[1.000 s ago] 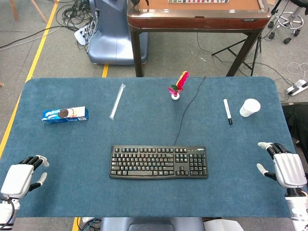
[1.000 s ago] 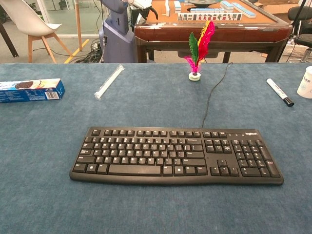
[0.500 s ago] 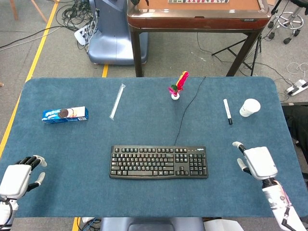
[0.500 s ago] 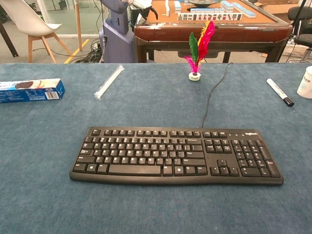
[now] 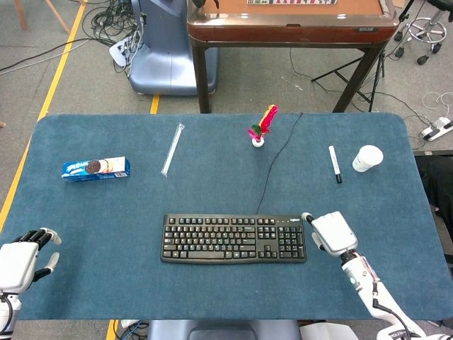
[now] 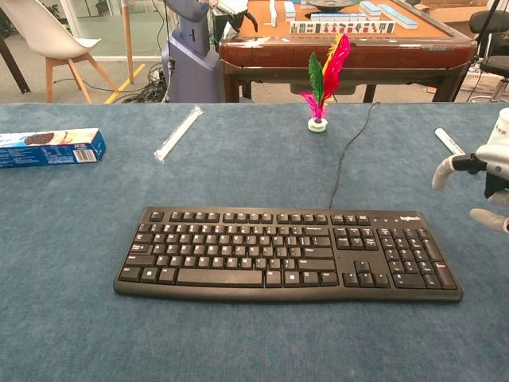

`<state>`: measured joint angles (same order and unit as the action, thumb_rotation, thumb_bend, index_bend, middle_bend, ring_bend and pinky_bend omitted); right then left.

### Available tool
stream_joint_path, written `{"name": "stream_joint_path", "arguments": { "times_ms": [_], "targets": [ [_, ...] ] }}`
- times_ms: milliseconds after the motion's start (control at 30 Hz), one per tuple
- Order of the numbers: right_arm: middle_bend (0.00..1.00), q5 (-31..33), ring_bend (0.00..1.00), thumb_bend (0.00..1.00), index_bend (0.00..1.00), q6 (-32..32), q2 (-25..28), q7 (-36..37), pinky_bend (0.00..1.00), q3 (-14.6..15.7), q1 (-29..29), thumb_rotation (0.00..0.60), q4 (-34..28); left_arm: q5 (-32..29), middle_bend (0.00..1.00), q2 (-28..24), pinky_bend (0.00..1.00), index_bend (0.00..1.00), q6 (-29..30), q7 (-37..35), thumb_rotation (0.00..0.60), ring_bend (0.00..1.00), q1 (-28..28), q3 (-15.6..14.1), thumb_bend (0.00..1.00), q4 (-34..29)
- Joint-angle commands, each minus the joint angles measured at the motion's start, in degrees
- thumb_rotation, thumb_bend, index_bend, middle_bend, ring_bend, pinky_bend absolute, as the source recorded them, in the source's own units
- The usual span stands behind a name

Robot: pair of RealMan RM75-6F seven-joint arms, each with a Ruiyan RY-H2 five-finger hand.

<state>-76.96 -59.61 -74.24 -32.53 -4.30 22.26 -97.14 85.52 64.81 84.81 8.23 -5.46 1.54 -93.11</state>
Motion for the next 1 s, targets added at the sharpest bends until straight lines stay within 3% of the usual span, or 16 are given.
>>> {"name": "stream_joint_path", "arguments": {
  "times_ms": [33, 200, 367, 1000],
  "targets": [
    [1.0, 0.81, 0.99, 0.58, 0.31, 1.14, -0.88, -0.46, 1.0, 0.44, 0.88, 0.6, 0.64, -0.64, 0.39, -0.27, 0.49, 0.47, -0.43, 0.69, 0.6, 0.36, 0.04, 0.04, 0.33, -0.4],
    [1.0, 2.11, 1.0, 0.82, 0.31, 2.95, -2.52, -0.57, 1.0, 0.89, 2.35, 0.6, 2.09, -1.21, 0.39, -0.47, 0.49, 0.48, -0.44, 1.94, 0.6, 0.36, 0.14, 0.19, 0.33, -0.99],
    [1.0, 3.5, 1.0, 0.98, 0.31, 4.45, -3.71, -0.93, 1.0, 1.42, 3.53, 0.6, 3.2, -1.91, 0.39, -0.58, 0.49, 0.48, -0.81, 2.35, 0.6, 0.36, 0.13, 0.34, 0.33, -1.16],
    [1.0, 4.57, 1.0, 1.0, 0.31, 5.29, -6.26, 0.96, 1.0, 3.07, 5.63, 0.6, 5.96, -1.8, 0.39, -0.98, 0.49, 0.48, -0.35, 2.45, 0.6, 0.36, 0.27, 0.57, 0.33, -1.1]
  ]
}}
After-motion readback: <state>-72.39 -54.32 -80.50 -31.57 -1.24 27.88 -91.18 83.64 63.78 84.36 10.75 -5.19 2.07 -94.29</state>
